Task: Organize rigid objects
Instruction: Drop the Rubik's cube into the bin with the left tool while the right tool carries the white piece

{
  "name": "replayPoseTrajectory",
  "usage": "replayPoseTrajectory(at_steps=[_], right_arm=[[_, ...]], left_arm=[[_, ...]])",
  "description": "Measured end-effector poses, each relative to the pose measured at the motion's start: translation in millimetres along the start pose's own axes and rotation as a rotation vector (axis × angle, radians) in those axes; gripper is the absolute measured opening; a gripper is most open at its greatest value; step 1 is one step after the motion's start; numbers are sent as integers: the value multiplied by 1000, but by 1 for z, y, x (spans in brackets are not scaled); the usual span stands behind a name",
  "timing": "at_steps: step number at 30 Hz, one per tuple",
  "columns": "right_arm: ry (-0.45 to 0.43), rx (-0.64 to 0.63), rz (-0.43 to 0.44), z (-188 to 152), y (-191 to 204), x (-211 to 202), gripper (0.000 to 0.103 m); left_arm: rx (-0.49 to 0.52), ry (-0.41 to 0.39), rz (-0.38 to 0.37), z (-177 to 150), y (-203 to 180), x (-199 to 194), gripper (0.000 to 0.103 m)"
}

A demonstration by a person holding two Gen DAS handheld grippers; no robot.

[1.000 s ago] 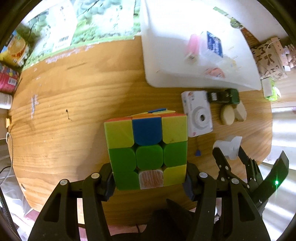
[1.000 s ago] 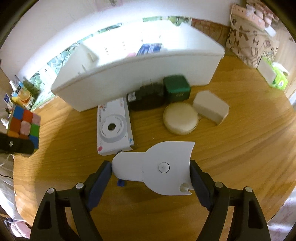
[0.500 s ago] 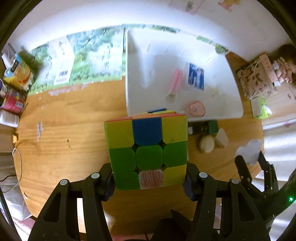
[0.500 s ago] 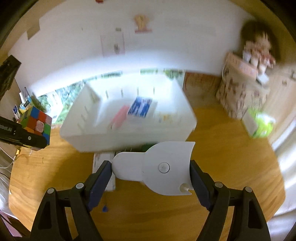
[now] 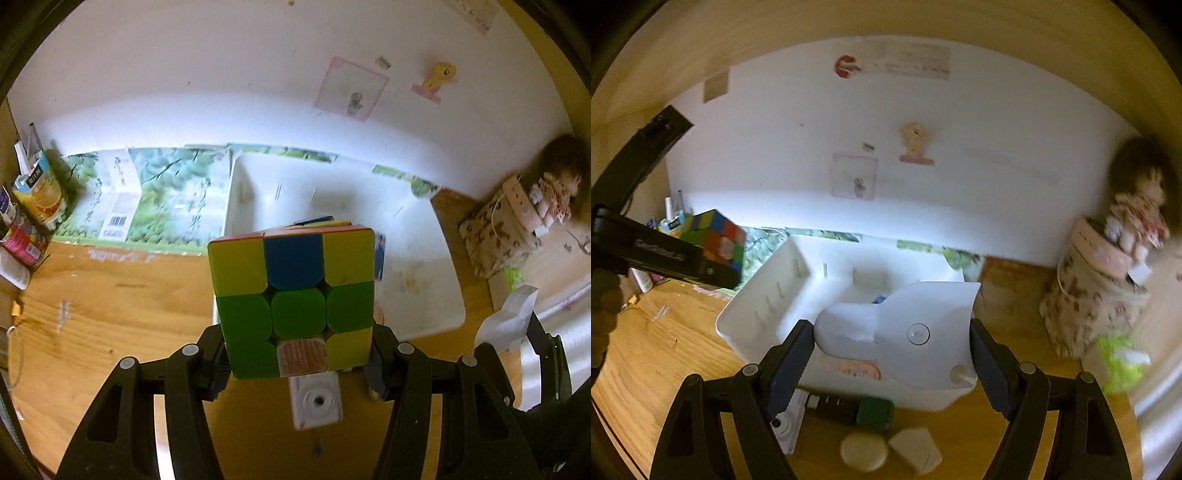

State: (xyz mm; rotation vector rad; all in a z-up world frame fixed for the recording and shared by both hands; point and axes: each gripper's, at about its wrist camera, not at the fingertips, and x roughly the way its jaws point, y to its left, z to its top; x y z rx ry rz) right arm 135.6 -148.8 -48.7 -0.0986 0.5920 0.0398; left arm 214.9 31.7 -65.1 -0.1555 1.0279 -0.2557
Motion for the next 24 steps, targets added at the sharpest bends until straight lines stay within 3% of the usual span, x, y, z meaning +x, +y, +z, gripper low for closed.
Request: replayPoseTrajectory(at_steps=[4, 14, 20, 24], right_arm=[[-37, -27, 46, -3, -8, 14, 83], [-60, -28, 128, -2, -35, 47, 83], [-33, 0, 176, -3, -44, 59, 84], [-9, 2, 179, -4, -46, 64, 84]], left_arm=[[-27, -105, -31, -8, -6, 10, 61], [0, -268, 70, -3, -32, 14, 62], [-11, -277, 118, 0, -37, 13, 62], [-35, -242, 147, 0, -36, 16, 63]])
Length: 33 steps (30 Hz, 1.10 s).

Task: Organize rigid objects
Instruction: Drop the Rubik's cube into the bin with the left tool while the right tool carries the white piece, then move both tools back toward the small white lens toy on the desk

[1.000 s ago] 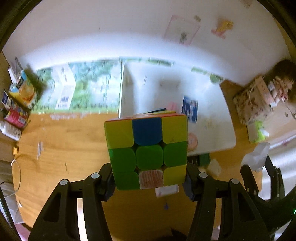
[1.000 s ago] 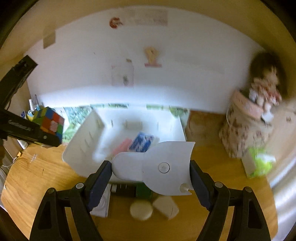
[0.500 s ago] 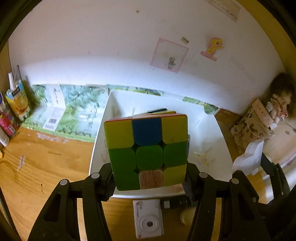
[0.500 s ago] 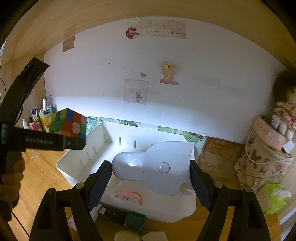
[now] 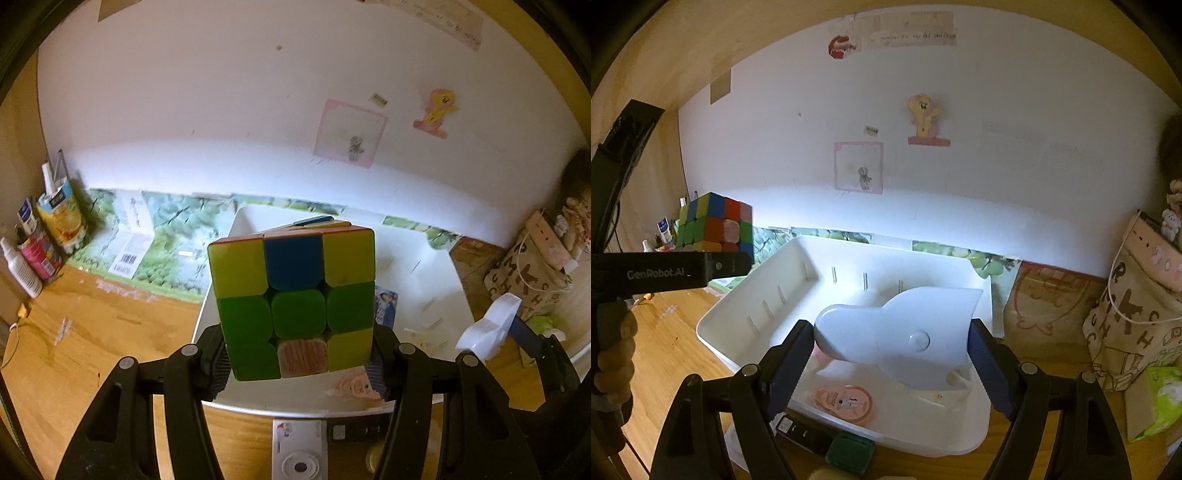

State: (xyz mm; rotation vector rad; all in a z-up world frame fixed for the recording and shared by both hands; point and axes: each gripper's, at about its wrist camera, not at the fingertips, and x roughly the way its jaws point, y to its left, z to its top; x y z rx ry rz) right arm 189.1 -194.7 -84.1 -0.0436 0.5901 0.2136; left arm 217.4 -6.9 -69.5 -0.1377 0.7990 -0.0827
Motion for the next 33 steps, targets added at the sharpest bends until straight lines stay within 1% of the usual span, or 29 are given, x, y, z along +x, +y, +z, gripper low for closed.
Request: replayPoseTrajectory(at_steps=[2, 3, 4, 5, 7, 11, 14, 15, 17, 22, 24, 26, 31, 33], right_arm=[[-10, 8, 5, 0, -2, -2, 84], [-19, 11, 8, 0, -3, -4, 85], [-25, 11, 14, 1, -3, -5, 85], [-26, 10, 17, 1, -3, -6, 85], [-24, 4, 19, 2, -2, -8, 85], [-41, -3, 13, 4, 2, -18, 85], [-52, 7, -5, 6, 5, -29, 85], [-55, 10, -13, 6, 6, -32, 85], [-62, 18, -34, 6, 9, -39, 85], [-54, 70, -95, 0, 17, -57, 85], [-47, 85, -119, -2, 21, -65, 85], [-42, 99, -145, -6, 26, -75, 85], [-23, 132, -192, -18, 38, -92, 85], [-16, 147, -207, -24, 41, -97, 86]], left_arm=[[-10, -2, 19, -3, 1, -2, 66], [-12, -19, 30, -4, 1, -6, 69], [-15, -50, 44, -4, 1, -13, 78], [-17, -75, 52, -3, 1, -19, 85], [-18, -114, 48, -2, 0, -31, 85], [-8, -153, 46, -1, 0, -47, 85], [21, -180, 43, -3, 0, -59, 85], [31, -184, 34, -4, -1, -61, 85], [52, -192, -16, -8, 2, -70, 85], [95, -180, -84, -13, 6, -85, 85], [110, -172, -123, -16, 11, -92, 85], [123, -162, -143, -18, 13, -97, 85], [107, -88, -173, -25, 20, -102, 85], [97, -54, -197, -29, 23, -101, 85]])
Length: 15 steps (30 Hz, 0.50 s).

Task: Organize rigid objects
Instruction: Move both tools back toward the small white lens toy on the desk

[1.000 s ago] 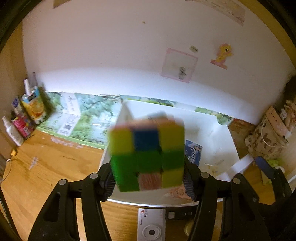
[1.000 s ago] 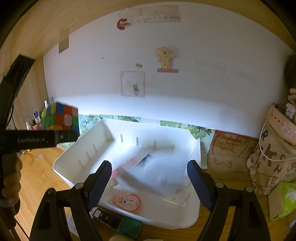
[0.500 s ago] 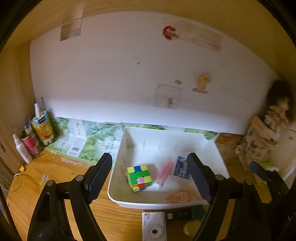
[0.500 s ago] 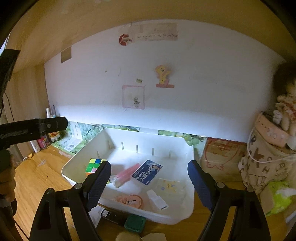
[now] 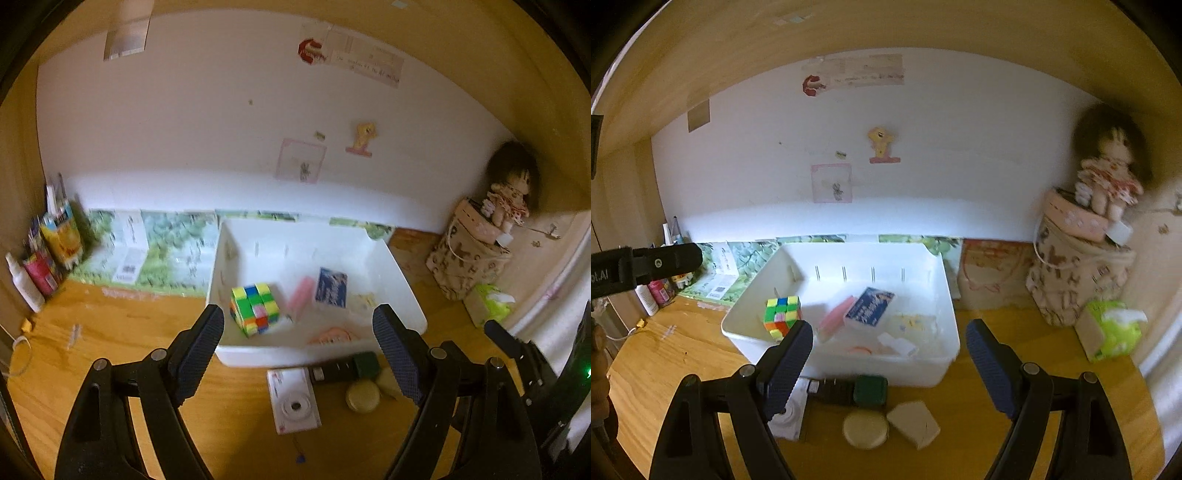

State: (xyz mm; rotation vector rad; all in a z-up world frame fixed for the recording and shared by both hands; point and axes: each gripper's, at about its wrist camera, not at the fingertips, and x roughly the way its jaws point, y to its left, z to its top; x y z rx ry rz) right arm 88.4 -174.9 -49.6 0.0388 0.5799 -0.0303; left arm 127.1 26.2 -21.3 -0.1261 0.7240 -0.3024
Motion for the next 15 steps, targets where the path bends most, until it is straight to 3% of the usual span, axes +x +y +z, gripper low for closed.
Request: replayPoseTrajectory(at_steps=[7, 15], right_arm=[[28, 47, -60, -31, 2, -14, 85], [80, 93, -88, -66, -1, -12, 86]], left_arm=[[40, 121, 12, -20, 3, 11, 85], [14, 286, 14, -48, 11, 42, 85]])
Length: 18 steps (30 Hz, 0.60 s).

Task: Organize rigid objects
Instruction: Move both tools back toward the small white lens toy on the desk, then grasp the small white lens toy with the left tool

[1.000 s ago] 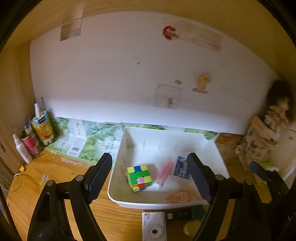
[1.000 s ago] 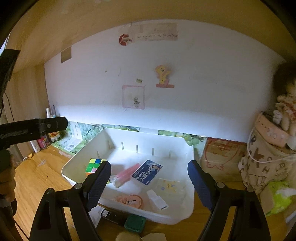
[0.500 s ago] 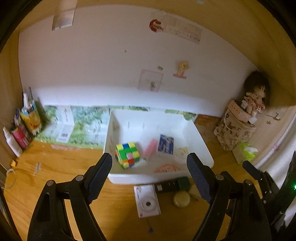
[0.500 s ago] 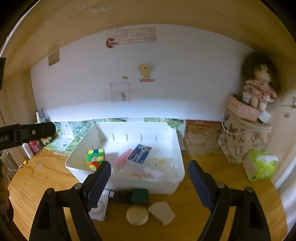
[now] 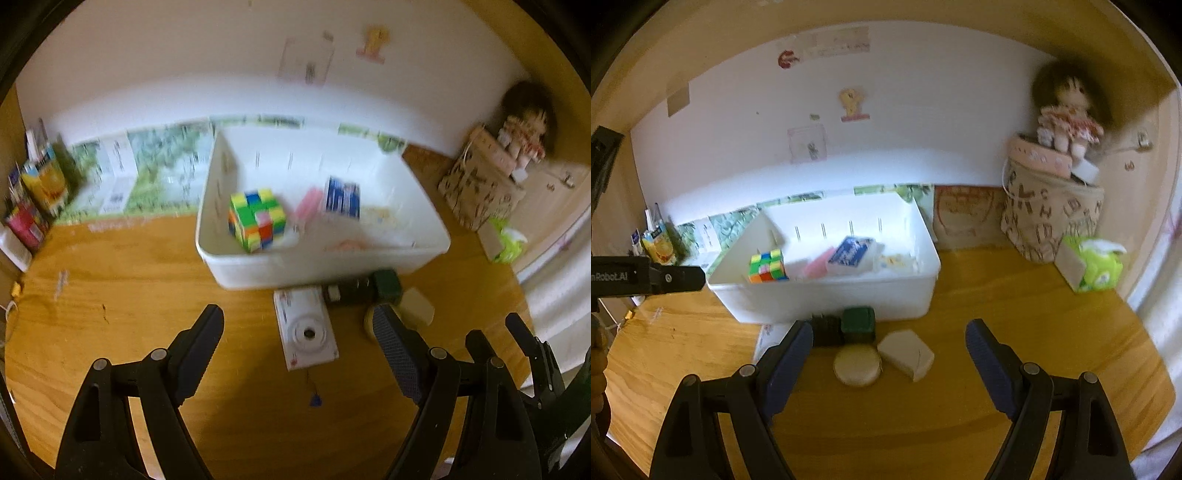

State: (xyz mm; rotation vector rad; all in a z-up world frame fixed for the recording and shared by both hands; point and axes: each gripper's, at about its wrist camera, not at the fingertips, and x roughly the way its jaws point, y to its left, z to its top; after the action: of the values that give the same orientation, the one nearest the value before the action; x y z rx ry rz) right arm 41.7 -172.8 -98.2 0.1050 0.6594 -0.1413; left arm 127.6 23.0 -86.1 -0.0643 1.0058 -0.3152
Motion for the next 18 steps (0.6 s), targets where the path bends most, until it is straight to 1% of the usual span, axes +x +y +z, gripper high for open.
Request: replayPoseTrajectory(at_steps=[7, 9, 11, 14, 18], right_arm=[[74, 55, -9, -24, -12, 18, 85], [102, 89, 12, -29, -18, 24, 86], [128, 127, 41, -32, -24, 31, 86], [160, 168, 59, -35, -31, 42, 86], [207, 229, 79, -36, -40, 60, 86]], left_arm=[[-29, 159, -21, -15, -2, 39, 85], [-39, 218, -24, -19, -5, 52, 85], [-48, 260, -22, -22, -7, 64, 85], [-65, 303, -11, -25, -8, 76, 85], [-100, 352, 23, -29, -8, 92, 85]])
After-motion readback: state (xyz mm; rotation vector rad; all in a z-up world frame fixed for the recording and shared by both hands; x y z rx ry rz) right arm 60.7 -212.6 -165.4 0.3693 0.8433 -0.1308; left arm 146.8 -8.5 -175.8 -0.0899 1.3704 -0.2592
